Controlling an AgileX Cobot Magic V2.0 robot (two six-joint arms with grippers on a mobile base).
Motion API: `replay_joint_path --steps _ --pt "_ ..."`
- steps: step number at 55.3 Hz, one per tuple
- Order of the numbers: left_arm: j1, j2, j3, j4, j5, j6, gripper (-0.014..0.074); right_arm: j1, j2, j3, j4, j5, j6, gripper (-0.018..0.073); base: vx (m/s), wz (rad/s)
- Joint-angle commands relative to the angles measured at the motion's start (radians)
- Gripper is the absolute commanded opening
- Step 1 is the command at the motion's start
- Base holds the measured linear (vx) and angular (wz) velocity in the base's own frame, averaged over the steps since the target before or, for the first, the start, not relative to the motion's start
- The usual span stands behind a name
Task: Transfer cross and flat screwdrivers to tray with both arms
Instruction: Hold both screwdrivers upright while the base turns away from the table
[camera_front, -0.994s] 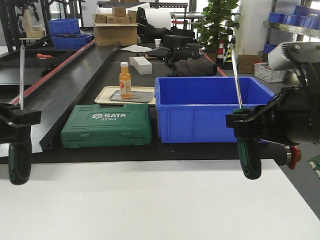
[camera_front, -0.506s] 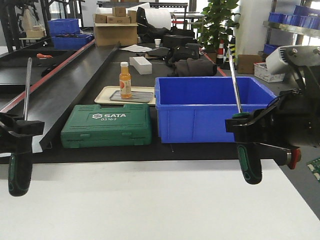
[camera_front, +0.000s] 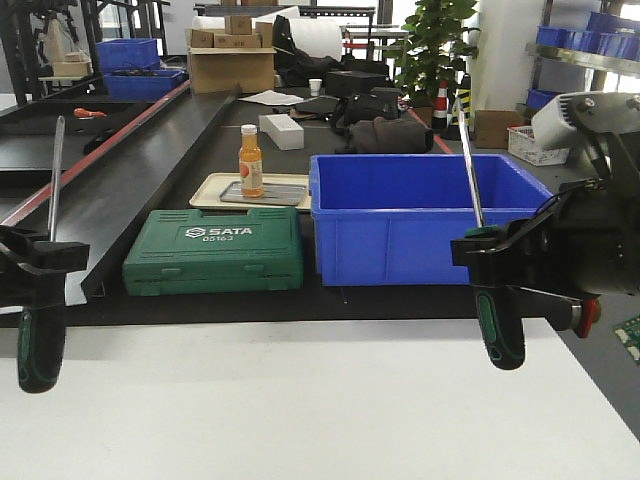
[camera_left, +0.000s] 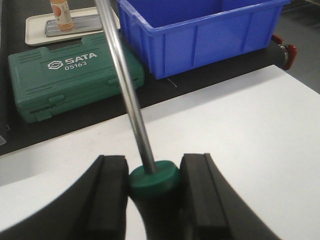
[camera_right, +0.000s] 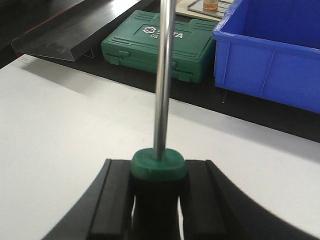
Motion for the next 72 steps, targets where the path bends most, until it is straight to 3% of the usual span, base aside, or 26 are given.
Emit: replay_joint_path --steps 1,47,72 --pt "-0.005 -0.02 -0.034 -0.027 -0.079 -0.001 -0.0003 0.0 -0.031 -0.036 0.017 -0.082 -0.002 -0.0008 -0.04 0.03" --pt "-0.005 -0.018 -0.034 -0.027 -0.08 -0.001 -0.0003 0.0 -0.03 -0.036 0.017 -0.082 -0.002 -0.0008 -0.18 -0.07" --pt "-0.005 -0.018 -0.034 -0.027 -0.078 -0.001 -0.0003 0.0 -0.03 -0.036 0.017 -0.082 -0.002 -0.0008 -0.23 -0.34"
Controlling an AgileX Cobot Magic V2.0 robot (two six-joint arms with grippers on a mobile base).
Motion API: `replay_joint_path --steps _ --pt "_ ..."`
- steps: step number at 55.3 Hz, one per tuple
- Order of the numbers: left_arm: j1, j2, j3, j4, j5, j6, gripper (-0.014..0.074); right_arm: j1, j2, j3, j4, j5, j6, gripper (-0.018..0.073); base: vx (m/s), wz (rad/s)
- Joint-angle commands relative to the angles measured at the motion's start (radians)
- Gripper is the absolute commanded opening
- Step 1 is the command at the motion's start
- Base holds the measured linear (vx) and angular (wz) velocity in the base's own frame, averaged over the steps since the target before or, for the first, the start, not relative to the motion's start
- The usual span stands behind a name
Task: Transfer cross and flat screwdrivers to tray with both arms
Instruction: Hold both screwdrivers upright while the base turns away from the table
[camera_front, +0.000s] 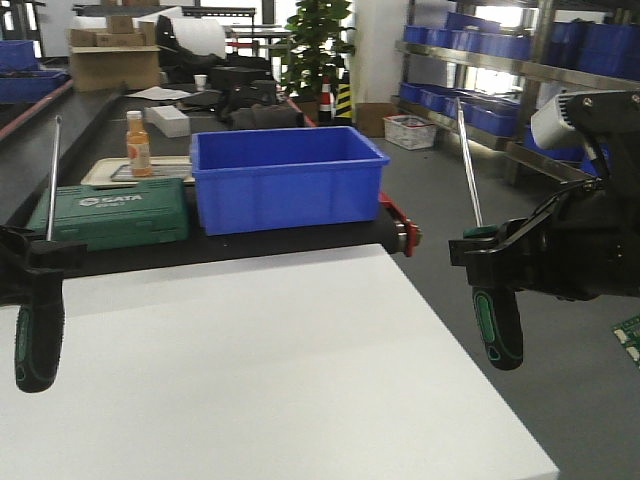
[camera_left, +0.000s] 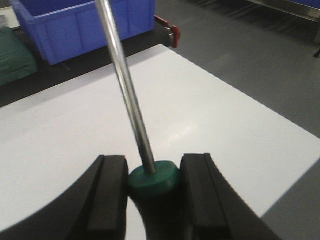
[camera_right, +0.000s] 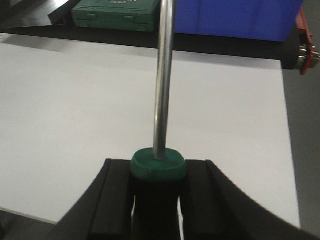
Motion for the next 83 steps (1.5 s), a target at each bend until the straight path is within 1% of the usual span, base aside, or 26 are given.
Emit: replay_joint_path --steps 1,45,83 --pt "-0.005 -0.019 -0.034 -0.028 -0.08 -0.001 -0.0003 0.0 -0.03 -0.036 0.018 -0.083 -0.002 -0.0008 -0.18 -0.56" --pt "-0.005 -0.021 -0.034 -0.028 -0.079 -0.001 -0.0003 0.0 -0.031 -0.036 0.018 -0.081 -0.002 -0.0008 -0.11 -0.72" --pt "-0.005 -0.021 -0.034 -0.028 -0.079 -0.001 -0.0003 0.0 -0.031 -0.036 0.021 -0.067 -0.002 -0.0008 0.13 -0.52"
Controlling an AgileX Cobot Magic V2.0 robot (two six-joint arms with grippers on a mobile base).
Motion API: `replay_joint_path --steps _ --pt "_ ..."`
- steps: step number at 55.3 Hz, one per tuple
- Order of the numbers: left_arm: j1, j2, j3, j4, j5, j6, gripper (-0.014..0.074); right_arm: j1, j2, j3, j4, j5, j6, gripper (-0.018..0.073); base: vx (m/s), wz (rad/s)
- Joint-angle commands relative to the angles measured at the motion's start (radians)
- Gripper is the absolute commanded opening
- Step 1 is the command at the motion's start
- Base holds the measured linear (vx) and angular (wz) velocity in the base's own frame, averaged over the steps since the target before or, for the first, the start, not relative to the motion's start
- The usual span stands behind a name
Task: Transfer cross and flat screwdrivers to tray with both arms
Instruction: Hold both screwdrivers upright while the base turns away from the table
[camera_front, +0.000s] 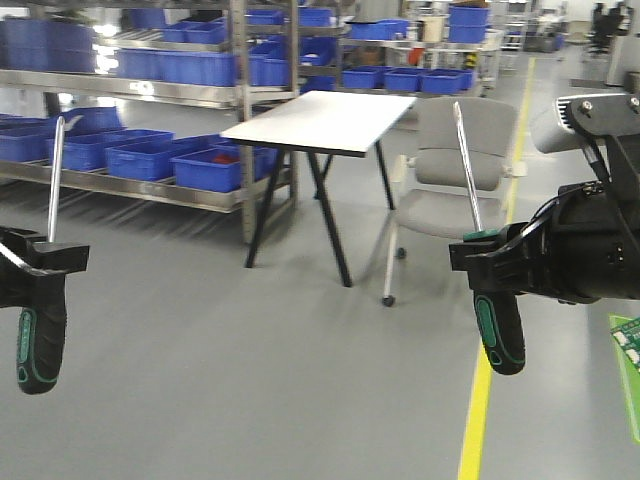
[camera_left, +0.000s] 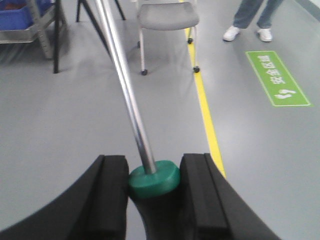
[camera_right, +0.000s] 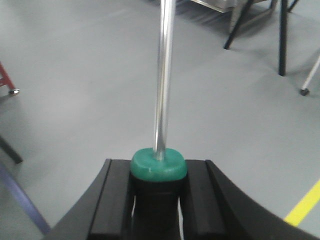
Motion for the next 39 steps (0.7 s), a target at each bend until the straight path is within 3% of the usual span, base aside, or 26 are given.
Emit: replay_joint_path --steps 1,39 --pt "-0.005 -0.021 -0.034 -0.028 -0.082 -0.001 -0.0003 0.0 -0.031 -0.036 0.021 -0.082 -0.002 -0.0008 0.23 -0.44" --pt "-0.005 -0.021 -0.034 -0.028 -0.085 -0.001 -0.0003 0.0 -0.031 -0.036 0.021 -0.082 -0.002 -0.0008 0.34 -0.32"
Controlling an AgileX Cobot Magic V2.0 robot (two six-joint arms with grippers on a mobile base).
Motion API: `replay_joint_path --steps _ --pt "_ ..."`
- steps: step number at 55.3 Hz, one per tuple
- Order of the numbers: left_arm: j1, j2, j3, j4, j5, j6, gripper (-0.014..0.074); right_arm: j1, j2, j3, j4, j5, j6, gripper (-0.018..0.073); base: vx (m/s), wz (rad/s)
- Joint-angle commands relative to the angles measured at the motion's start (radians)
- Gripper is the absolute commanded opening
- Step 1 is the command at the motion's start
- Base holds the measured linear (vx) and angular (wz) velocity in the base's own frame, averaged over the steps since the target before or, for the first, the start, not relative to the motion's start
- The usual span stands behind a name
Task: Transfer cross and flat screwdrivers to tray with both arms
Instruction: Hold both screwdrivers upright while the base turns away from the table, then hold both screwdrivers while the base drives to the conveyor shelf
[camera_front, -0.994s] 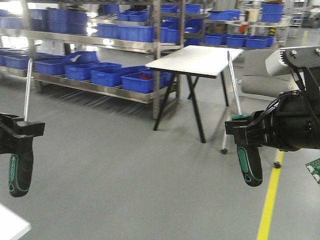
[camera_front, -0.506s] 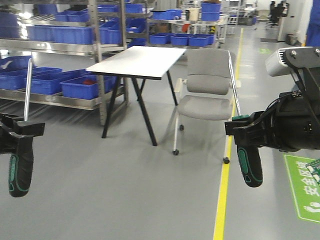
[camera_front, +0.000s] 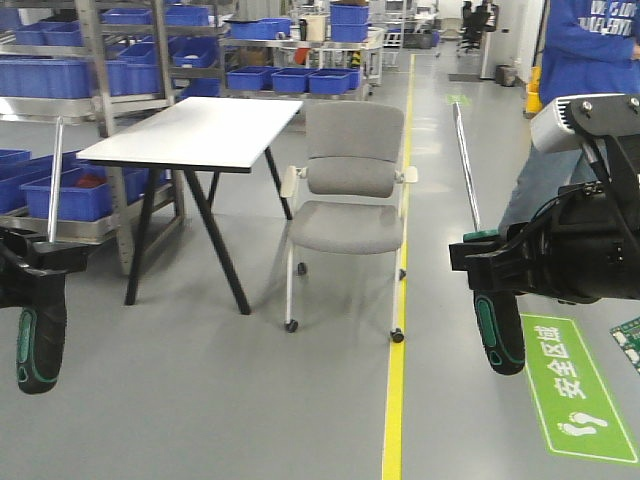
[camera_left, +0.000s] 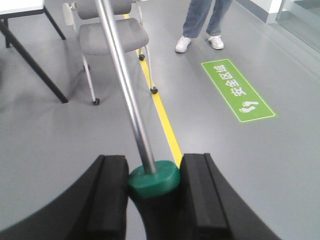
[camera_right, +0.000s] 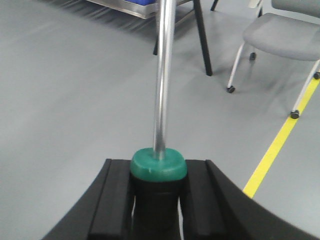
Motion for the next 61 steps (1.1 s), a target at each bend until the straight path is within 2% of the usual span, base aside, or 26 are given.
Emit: replay_joint_path --steps 1,28,61 --pt "-0.005 -0.021 -0.034 -0.028 -0.085 -0.001 -0.0003 0.0 -0.031 -0.036 0.021 -0.082 -0.002 -0.0008 0.38 -0.25" --pt "-0.005 -0.021 -0.034 -0.028 -0.084 -0.001 -0.0003 0.0 -0.031 -0.036 0.021 -0.082 -0.002 -0.0008 0.43 0.03" --pt "-0.005 -0.021 -0.034 -0.028 -0.084 -0.001 -0.0003 -0.001 -0.031 -0.036 0.018 -0.082 -0.002 -0.0008 0.52 0.53"
